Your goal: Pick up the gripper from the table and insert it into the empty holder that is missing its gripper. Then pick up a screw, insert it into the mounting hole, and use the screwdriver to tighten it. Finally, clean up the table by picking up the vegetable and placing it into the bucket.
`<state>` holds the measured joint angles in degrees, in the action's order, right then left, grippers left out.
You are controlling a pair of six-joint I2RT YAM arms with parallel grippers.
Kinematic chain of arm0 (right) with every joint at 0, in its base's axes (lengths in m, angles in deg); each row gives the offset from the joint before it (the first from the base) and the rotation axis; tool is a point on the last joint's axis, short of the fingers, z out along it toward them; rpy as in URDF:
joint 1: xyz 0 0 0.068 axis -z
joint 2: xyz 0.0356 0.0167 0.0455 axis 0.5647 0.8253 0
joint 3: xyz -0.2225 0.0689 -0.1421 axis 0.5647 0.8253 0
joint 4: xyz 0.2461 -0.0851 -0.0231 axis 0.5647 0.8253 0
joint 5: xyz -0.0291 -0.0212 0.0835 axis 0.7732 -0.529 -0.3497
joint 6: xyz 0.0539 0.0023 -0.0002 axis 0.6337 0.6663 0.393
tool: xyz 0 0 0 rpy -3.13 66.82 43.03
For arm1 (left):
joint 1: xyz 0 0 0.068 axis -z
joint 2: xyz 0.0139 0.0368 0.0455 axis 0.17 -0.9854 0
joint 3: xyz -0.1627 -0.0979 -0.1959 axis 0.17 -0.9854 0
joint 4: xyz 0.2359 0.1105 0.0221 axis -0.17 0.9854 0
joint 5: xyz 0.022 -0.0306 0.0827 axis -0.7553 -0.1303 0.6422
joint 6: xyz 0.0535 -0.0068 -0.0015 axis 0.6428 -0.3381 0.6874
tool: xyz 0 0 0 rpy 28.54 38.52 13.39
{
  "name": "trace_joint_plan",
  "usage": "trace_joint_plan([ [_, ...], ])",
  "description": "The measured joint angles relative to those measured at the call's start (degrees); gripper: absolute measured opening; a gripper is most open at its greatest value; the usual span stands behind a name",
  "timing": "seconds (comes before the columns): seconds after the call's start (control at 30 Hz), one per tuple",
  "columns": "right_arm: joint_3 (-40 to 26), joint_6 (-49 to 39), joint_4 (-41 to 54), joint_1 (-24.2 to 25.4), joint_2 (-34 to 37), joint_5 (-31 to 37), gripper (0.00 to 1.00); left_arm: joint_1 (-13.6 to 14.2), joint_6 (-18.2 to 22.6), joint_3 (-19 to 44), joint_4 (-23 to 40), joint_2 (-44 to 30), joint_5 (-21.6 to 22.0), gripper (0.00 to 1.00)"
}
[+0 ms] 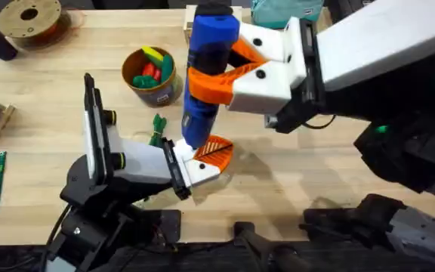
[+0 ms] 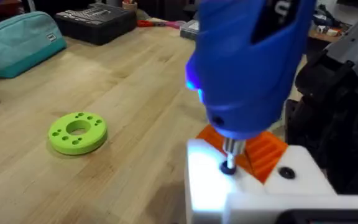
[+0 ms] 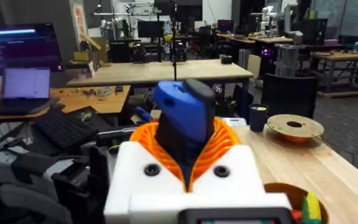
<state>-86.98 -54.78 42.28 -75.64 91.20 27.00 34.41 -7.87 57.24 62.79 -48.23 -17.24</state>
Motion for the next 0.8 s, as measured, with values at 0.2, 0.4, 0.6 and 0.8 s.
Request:
trace_joint_plan([
  [0.2,0.00,-1.30,-0.02,0.00,0.00,0.00,0.030,0.00,0.00,0.00,0.00,0.01,0.01,0.004],
  [0.4,0.00,-1.73,0.01,0.00,0.00,0.00,0.030,0.00,0.00,0.00,0.01,0.02,0.02,0.004],
  [0.6,0.00,-2.16,1.05,0.02,0.00,0.06,0.030,0.00,-0.01,0.00,0.02,0.00,0.00,0.004],
  [0.8,0.00,-2.19,-1.87,0.00,0.00,0.00,0.030,0.00,0.00,0.00,0.02,0.00,0.00,0.004],
])
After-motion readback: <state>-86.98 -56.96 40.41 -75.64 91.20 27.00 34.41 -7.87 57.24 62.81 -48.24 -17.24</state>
